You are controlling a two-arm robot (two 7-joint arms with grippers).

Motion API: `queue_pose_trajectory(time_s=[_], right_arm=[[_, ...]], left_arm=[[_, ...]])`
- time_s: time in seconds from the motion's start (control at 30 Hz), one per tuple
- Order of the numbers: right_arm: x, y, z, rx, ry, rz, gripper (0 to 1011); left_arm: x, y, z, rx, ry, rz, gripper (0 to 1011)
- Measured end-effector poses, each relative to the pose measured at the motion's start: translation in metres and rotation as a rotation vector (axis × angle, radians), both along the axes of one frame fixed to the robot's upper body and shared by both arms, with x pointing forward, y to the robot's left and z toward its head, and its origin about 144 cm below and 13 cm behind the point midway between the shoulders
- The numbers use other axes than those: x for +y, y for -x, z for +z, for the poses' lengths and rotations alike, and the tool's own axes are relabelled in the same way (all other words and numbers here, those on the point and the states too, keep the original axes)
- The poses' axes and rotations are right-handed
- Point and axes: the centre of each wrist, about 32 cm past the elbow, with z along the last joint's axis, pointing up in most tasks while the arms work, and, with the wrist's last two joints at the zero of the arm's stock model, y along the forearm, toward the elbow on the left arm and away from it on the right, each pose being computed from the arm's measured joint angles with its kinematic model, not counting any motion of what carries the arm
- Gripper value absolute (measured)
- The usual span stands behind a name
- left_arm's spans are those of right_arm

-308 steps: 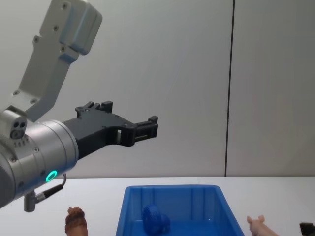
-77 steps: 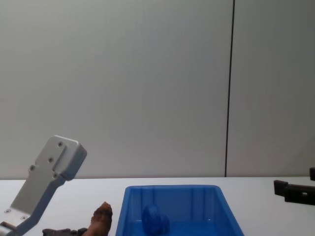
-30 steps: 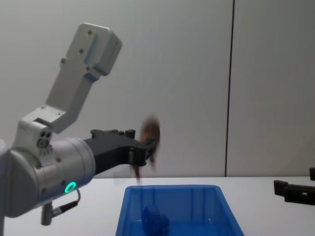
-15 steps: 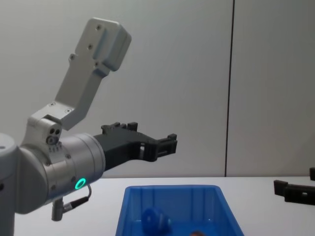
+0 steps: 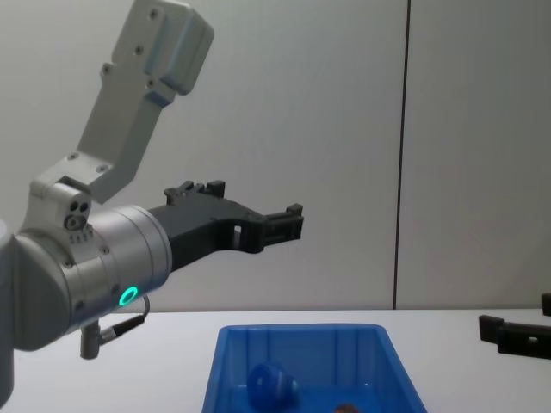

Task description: Pick up the two dolls from the table and place them into the box.

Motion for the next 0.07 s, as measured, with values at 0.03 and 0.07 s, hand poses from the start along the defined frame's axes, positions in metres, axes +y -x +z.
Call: queue_pose_trajectory(time_s=[0.03,0.07], right_arm=[[0.0,0.0,0.0,0.0,0.0,0.0,1001],[0.0,0.0,0.0,0.0,0.0,0.0,1001]], left_arm=[[0.0004,-0.0001,0.0004,-0.004,0.0,0.001,1001],[0.0005,-0.0001,0.0006,-0.006,0.0,0.002,1001]])
